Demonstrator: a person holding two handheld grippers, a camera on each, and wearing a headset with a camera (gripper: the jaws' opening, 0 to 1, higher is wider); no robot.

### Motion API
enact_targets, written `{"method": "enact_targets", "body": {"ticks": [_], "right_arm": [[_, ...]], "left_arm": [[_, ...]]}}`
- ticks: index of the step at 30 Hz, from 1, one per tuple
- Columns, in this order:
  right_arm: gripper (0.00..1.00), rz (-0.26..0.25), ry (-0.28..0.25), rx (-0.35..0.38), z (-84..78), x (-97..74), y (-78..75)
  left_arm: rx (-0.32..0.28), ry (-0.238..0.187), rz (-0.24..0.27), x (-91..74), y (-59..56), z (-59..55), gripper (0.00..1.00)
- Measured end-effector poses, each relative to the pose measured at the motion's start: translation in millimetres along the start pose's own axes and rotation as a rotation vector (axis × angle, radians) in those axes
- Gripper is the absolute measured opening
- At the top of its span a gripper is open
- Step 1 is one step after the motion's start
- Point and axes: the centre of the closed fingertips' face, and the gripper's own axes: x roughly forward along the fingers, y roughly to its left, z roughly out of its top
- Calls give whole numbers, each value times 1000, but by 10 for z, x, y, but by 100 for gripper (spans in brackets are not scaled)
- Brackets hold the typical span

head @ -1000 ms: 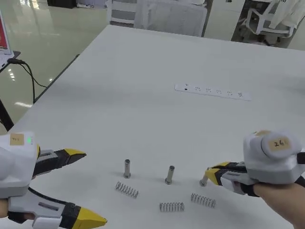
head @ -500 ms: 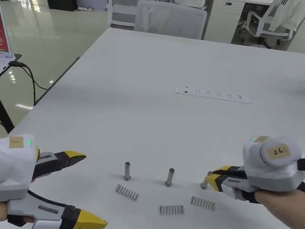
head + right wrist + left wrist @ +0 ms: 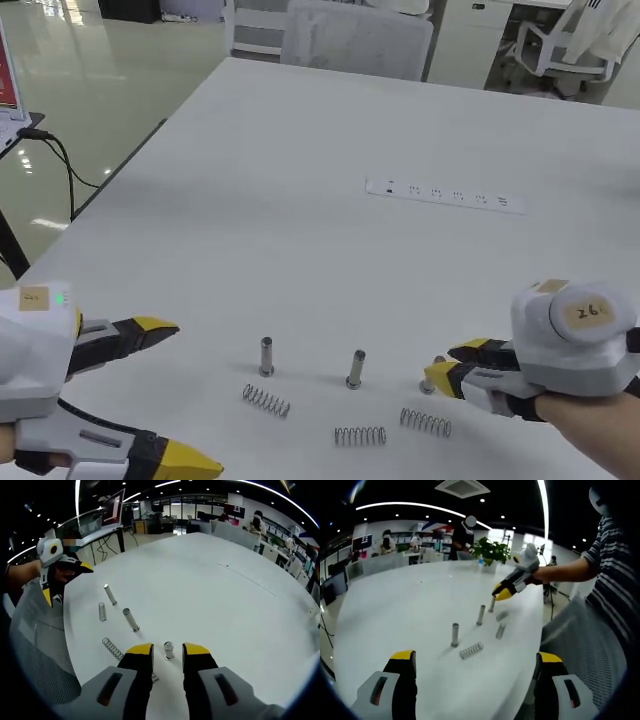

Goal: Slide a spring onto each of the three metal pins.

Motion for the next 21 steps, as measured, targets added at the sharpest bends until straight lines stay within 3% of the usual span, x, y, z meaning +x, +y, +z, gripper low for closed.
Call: {"method": "enact_targets", "body": {"ticks": [8, 21], "right_arm": [[28, -5, -8, 0, 4, -3, 5], [30, -1, -22, -22, 55, -52, 11]], "left_arm": [[-2, -6, 2, 0, 4, 25, 97], [-3, -6, 5, 1, 8, 10, 97]]}}
